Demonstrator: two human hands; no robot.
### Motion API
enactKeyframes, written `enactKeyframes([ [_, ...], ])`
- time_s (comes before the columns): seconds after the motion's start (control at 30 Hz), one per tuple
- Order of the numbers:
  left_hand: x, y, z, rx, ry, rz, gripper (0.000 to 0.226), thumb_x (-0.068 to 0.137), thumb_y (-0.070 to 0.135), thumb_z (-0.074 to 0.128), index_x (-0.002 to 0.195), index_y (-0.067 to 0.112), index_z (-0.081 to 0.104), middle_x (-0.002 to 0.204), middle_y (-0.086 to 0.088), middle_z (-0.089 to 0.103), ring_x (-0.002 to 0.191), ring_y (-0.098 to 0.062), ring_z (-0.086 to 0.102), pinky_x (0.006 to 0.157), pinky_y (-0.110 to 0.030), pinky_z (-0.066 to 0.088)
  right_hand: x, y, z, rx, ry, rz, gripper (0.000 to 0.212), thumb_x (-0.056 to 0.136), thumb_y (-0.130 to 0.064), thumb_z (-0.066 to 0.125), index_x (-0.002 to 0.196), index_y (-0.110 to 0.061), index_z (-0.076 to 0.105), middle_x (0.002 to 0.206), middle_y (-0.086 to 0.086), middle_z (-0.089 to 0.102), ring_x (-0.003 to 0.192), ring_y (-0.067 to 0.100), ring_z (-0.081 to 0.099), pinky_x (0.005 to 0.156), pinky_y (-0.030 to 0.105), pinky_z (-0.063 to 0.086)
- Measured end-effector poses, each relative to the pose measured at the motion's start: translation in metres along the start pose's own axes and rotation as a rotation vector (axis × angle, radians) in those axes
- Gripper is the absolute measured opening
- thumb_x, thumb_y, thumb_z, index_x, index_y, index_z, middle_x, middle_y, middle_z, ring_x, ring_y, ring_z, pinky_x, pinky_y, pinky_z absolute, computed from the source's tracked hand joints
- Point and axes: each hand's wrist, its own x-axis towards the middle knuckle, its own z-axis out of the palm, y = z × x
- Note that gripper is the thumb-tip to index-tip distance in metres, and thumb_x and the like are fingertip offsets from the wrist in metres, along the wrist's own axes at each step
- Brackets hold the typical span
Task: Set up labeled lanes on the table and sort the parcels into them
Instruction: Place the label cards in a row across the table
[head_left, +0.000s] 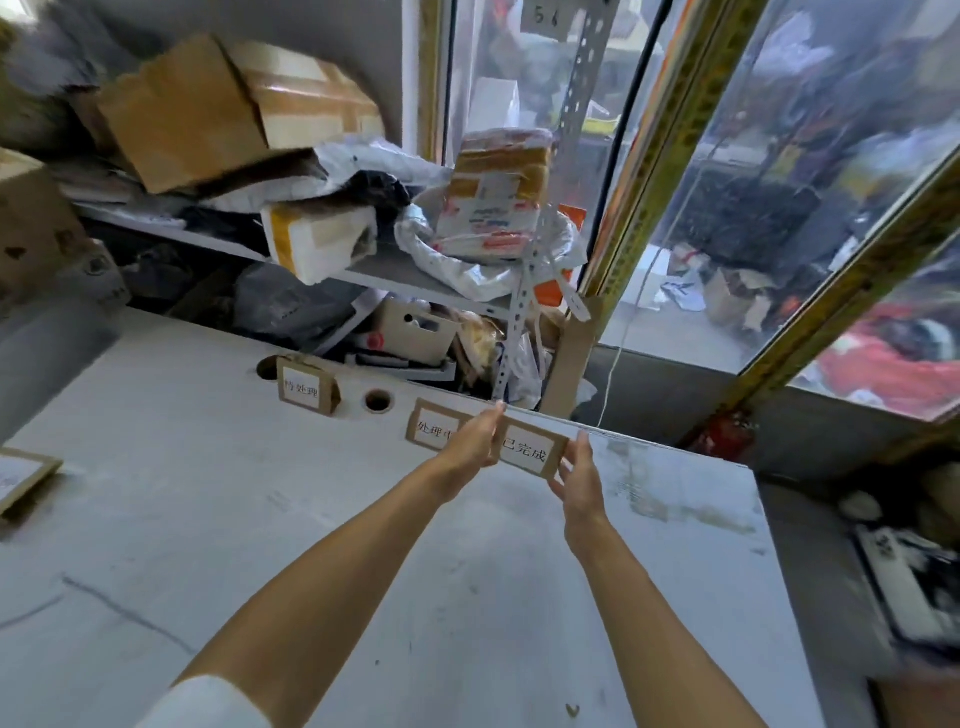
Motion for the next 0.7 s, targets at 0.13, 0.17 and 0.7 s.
enactKeyframes([
  [0.13, 0.016, -0.003, 0.025, 0.005, -0.028, -0.026, 0.042, 0.110, 0.046, 0.022, 0.139, 0.028, 0.047, 0.135, 0.001, 0.051, 0.128, -0.016, 0.043, 0.101, -0.035, 0.039, 0.028, 0.005, -0.025, 0.010, 0.031, 0.031, 0.058, 0.112, -0.049, 0.018, 0.142, -0.017, 0.056, 0.118, 0.004, 0.062, 0.114, 0.018, 0.051, 0.103, 0.032, 0.036],
  [0.17, 0.020, -0.005, 0.030, 0.014, -0.029, -0.044, 0.048, 0.110, 0.047, 0.022, 0.146, 0.025, 0.044, 0.145, -0.002, 0.048, 0.137, -0.020, 0.041, 0.101, -0.035, 0.039, 0.035, 0.007, -0.032, 0.013, 0.042, 0.039, 0.056, 0.112, -0.049, 0.018, 0.139, -0.019, 0.057, 0.115, 0.003, 0.063, 0.114, 0.018, 0.051, 0.104, 0.033, 0.035],
  [0.7, 0.051, -0.015, 0.077, -0.050, -0.077, -0.174, 0.054, 0.110, 0.045, 0.017, 0.153, 0.017, 0.035, 0.157, -0.008, 0.042, 0.149, -0.025, 0.031, 0.119, -0.047, 0.031, 0.078, 0.042, -0.071, 0.063, 0.096, 0.157, 0.051, 0.111, -0.053, 0.019, 0.138, -0.029, 0.054, 0.105, -0.015, 0.063, 0.121, 0.017, 0.049, 0.115, 0.048, 0.037],
])
